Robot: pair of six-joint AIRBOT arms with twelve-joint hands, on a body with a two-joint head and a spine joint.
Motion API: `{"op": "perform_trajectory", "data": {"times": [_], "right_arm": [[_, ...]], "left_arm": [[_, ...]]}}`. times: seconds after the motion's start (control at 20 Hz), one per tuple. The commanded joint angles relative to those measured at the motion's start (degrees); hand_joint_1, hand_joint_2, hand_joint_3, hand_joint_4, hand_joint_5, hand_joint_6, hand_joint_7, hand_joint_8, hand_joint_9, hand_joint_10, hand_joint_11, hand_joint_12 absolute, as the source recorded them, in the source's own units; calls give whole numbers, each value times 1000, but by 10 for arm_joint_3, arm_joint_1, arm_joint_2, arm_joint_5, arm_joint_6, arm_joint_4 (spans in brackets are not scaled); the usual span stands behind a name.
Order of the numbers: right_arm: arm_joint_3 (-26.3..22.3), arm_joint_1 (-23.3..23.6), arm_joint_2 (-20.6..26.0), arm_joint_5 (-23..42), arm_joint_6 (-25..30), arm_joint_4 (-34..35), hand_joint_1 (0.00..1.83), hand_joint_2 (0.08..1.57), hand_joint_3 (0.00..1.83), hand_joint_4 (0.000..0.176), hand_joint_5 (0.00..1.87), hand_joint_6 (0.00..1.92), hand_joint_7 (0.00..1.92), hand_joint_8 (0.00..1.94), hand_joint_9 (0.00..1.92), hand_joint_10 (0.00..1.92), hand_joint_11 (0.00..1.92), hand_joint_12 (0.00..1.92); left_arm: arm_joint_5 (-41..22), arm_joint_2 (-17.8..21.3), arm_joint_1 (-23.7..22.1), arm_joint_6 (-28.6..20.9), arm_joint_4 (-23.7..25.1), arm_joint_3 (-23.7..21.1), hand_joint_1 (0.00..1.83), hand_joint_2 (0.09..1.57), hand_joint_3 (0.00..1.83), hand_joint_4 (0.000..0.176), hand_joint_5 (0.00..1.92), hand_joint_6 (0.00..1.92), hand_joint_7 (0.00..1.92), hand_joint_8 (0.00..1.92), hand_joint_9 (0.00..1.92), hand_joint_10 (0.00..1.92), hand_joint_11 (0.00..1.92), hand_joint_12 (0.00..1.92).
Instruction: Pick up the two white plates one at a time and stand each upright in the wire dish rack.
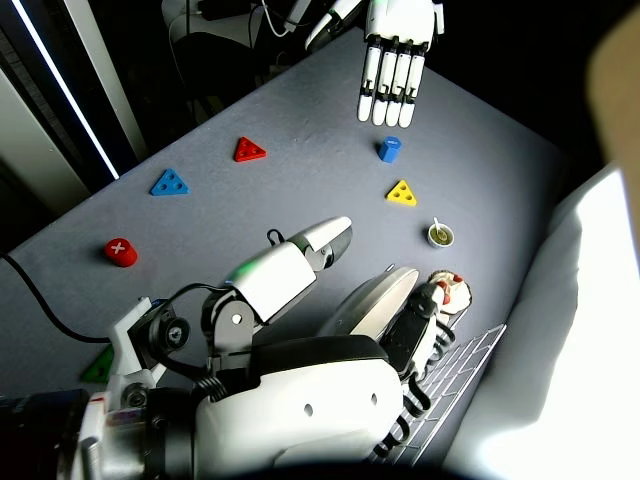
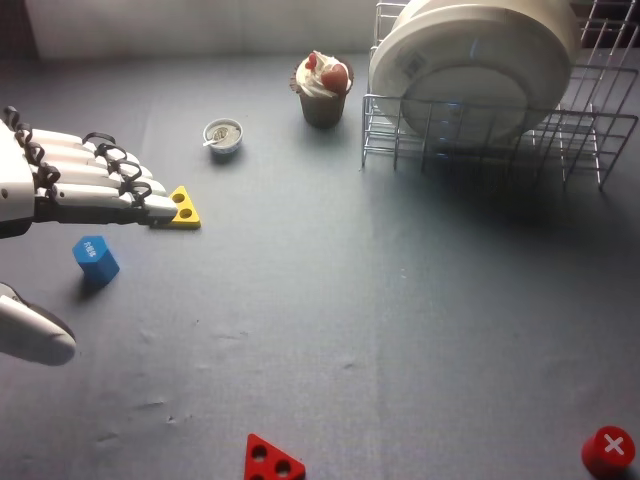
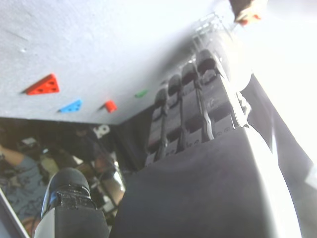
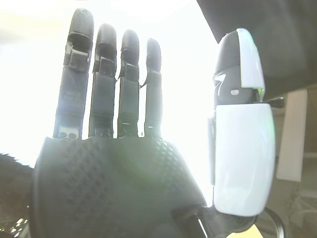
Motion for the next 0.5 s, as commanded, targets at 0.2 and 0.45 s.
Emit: {"op": "perform_trajectory", "data": {"times": [0.2, 0.45], "right_arm": [[-54, 21, 31, 89, -162, 42, 527, 981, 11, 9, 343, 0, 408, 0, 433, 0, 530, 39], [-187, 23, 96, -13, -438, 71, 386, 995, 6, 0, 184, 0, 232, 0, 257, 0, 343, 0]], "left_arm": [[-29, 5, 0, -1, -39, -4, 0, 952, 2, 0, 126, 3, 176, 5, 177, 6, 200, 9], [-32, 6, 2, -1, -37, -9, 0, 949, 0, 0, 102, 0, 156, 0, 163, 0, 203, 9]]}}
